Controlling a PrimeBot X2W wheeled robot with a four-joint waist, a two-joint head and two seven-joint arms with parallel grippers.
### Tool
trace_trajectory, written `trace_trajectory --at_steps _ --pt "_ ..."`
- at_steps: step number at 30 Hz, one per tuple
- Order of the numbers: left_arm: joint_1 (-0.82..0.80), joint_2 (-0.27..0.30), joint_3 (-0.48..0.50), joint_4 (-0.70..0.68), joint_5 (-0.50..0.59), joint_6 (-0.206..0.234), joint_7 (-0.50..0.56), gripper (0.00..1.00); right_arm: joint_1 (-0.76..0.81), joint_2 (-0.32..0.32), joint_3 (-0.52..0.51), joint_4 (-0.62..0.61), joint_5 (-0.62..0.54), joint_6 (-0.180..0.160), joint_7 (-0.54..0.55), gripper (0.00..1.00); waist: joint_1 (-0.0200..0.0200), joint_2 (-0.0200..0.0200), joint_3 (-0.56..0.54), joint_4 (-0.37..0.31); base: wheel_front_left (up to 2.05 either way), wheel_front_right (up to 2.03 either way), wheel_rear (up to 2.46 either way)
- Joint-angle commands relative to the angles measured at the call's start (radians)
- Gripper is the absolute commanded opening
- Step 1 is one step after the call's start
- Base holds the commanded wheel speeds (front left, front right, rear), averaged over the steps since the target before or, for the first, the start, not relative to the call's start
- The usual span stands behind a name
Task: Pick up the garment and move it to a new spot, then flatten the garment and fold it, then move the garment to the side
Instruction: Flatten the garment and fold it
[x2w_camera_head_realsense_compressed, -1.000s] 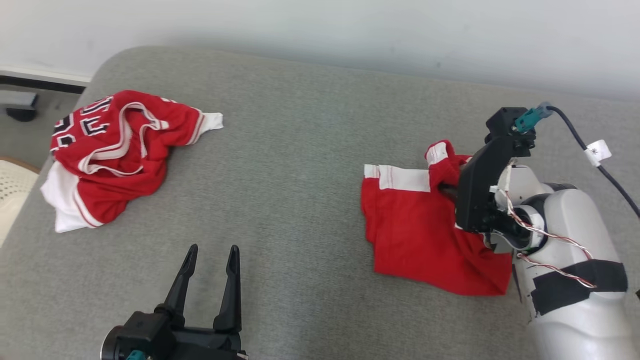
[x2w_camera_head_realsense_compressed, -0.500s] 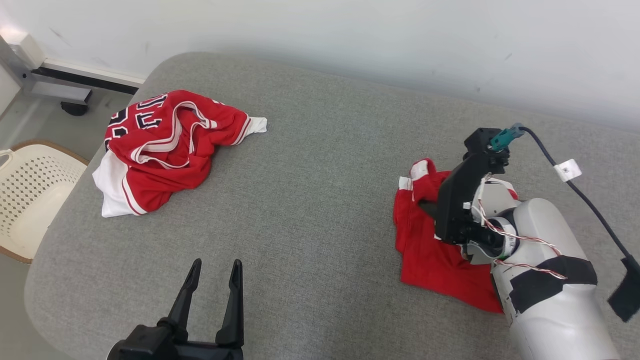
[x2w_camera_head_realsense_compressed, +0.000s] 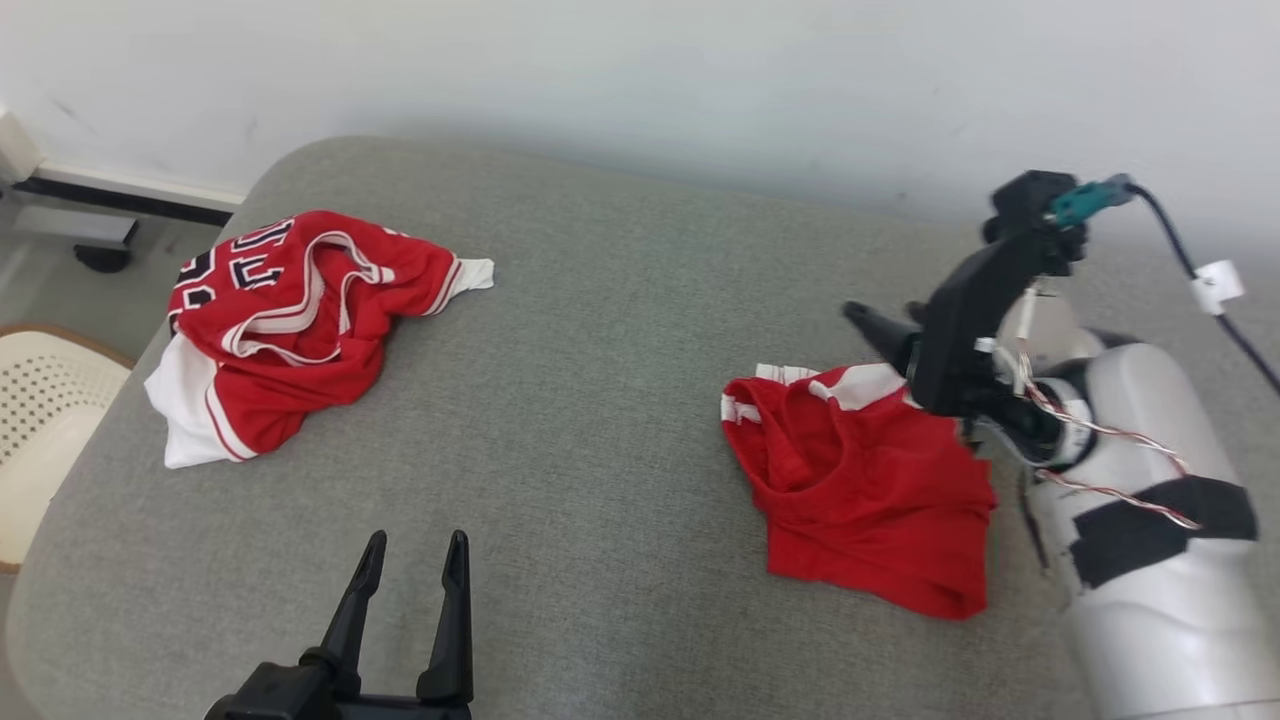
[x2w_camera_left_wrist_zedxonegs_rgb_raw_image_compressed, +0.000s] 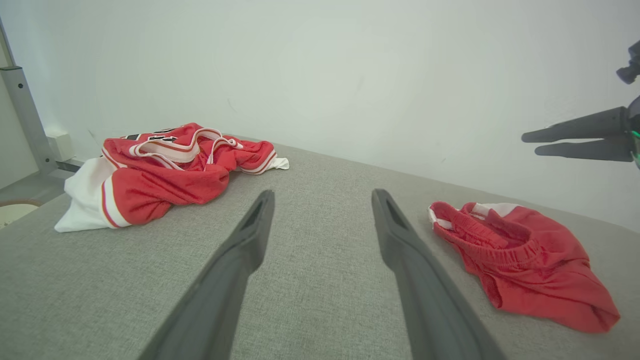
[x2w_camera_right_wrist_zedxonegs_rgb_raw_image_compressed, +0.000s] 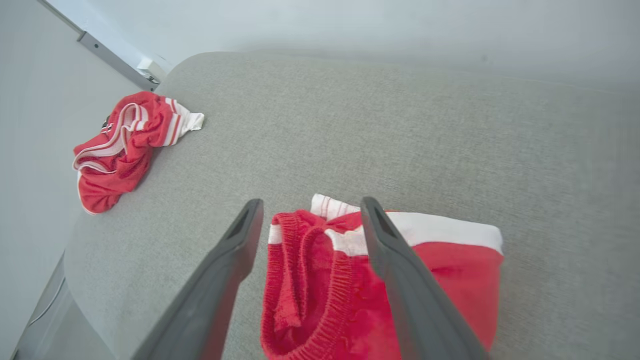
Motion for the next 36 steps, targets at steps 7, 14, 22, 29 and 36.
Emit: trace_trajectory --at_steps 7,14,22,29,36 --pt "-0.002 -0.005 0.002 -0.017 0.015 0.0 -0.003 1.0 0.139 -0.055 -0.033 -0.069 -0.137 -0.002 0.026 0.42 0.0001 0.0 0.006 -0.037 0.0 0.0 0.0" --pt "-0.022 -0.017 -0.003 -0.006 0.018 -0.012 -0.003 1.0 0.206 -0.019 0.022 -0.069 -0.193 -0.002 -0.029 0.0 0.0001 0.0 0.022 -0.01 0.0 0.0 0.0" --pt "-0.02 -0.038 -0.007 0.009 0.019 -0.022 -0.004 1.0 0.18 0.009 0.054 -0.003 -0.217 -0.002 -0.056 0.0 0.0001 0.0 0.036 0.044 0.0 0.0 0.0" --pt "-0.014 -0.051 -0.002 0.016 0.02 -0.031 -0.004 1.0 0.124 0.018 0.017 0.091 -0.235 -0.002 -0.105 0.0 0.0001 0.0 0.05 0.085 0.0 0.0 0.0" --pt "-0.014 -0.061 0.0 0.023 0.021 -0.041 -0.004 1.0 0.077 0.019 0.027 0.175 -0.204 -0.002 -0.153 0.0 0.0001 0.0 0.054 0.108 0.0 0.0 0.0"
